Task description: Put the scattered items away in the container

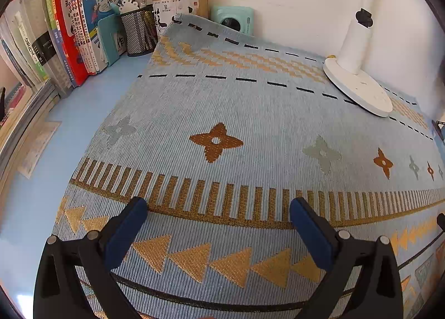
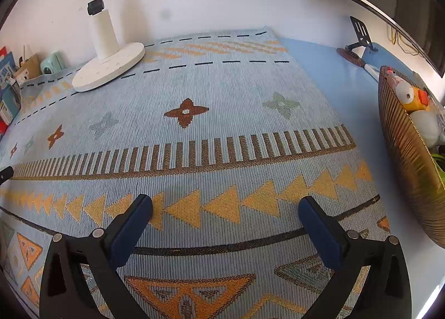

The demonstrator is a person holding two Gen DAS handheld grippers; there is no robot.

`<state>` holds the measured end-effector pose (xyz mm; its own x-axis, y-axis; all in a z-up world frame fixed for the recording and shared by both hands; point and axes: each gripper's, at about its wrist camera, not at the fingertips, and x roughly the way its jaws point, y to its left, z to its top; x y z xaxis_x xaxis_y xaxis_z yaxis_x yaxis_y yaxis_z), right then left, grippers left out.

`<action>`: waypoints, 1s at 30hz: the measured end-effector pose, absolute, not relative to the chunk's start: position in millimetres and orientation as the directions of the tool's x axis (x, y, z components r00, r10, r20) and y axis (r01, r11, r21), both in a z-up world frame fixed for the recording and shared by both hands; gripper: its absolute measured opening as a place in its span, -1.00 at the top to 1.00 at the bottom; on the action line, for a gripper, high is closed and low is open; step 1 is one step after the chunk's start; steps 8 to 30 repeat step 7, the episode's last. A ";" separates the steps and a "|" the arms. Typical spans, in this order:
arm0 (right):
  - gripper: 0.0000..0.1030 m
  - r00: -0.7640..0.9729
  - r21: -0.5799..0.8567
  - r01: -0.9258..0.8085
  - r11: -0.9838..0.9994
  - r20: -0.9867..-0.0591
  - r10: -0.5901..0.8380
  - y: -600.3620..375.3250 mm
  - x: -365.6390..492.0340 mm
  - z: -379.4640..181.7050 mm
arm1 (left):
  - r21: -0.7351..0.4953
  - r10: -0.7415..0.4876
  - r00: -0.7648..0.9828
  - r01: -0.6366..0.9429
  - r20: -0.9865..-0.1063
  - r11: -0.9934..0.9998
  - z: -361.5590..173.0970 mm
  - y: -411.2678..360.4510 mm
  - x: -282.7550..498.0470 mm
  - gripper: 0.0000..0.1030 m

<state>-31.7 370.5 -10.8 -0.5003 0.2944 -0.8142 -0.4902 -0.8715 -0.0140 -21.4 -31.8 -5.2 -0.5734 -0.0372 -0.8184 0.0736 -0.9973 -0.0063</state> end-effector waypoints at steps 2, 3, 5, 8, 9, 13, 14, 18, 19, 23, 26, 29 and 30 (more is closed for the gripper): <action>-1.00 -0.500 -0.015 -0.490 -0.871 -0.814 0.295 370.5 -32.1 -10.9 | -0.006 -0.037 -0.576 0.073 -0.816 -0.997 -5.3 -31.8 -21.0 -1.00; -1.00 -0.500 -0.014 -0.490 -0.871 -0.814 0.295 370.7 -32.1 -10.9 | -0.003 -0.040 -0.577 0.072 -0.816 -0.997 -5.1 -31.4 -20.5 -1.00; -1.00 -0.500 -0.014 -0.491 -0.871 -0.814 0.295 370.5 -31.8 -10.8 | 0.001 -0.044 -0.576 0.075 -0.816 -0.997 -4.8 -30.6 -19.8 -1.00; -1.00 -0.501 -0.013 -0.490 -0.872 -0.814 0.294 369.7 -30.8 -10.7 | -0.001 -0.043 -0.567 0.078 -0.822 -0.997 -4.2 -30.4 -15.0 -1.00; -1.00 -0.501 -0.013 -0.490 -0.872 -0.814 0.294 369.7 -30.8 -10.7 | -0.001 -0.043 -0.567 0.078 -0.822 -0.997 -4.2 -30.4 -15.0 -1.00; -1.00 -0.501 -0.013 -0.490 -0.872 -0.814 0.294 369.7 -30.8 -10.7 | -0.001 -0.043 -0.567 0.078 -0.822 -0.997 -4.2 -30.4 -15.0 -1.00; -1.00 -0.501 -0.013 -0.490 -0.872 -0.814 0.294 369.7 -30.8 -10.7 | -0.001 -0.043 -0.567 0.078 -0.822 -0.997 -4.2 -30.4 -15.0 -1.00; -1.00 -0.501 -0.013 -0.490 -0.872 -0.814 0.294 369.7 -30.8 -10.7 | -0.001 -0.043 -0.567 0.078 -0.822 -0.997 -4.2 -30.4 -15.0 -1.00; -1.00 -0.501 -0.013 -0.490 -0.872 -0.814 0.294 369.7 -30.8 -10.7 | -0.001 -0.043 -0.567 0.078 -0.822 -0.997 -4.2 -30.4 -15.0 -1.00; -1.00 -0.501 -0.013 -0.490 -0.872 -0.814 0.294 369.7 -30.8 -10.7 | -0.001 -0.043 -0.567 0.078 -0.822 -0.997 -4.2 -30.4 -15.0 -1.00; -1.00 -0.501 -0.013 -0.490 -0.872 -0.814 0.294 369.7 -30.8 -10.7 | -0.001 -0.043 -0.567 0.078 -0.822 -0.997 -4.2 -30.4 -15.0 -1.00; -1.00 -0.501 -0.013 -0.490 -0.872 -0.814 0.294 369.7 -30.8 -10.7 | -0.001 -0.043 -0.567 0.078 -0.822 -0.997 -4.2 -30.4 -15.0 -1.00; -1.00 -0.501 -0.013 -0.490 -0.872 -0.814 0.294 369.7 -30.8 -10.7 | -0.001 -0.043 -0.567 0.078 -0.822 -0.997 -4.2 -30.4 -15.0 -1.00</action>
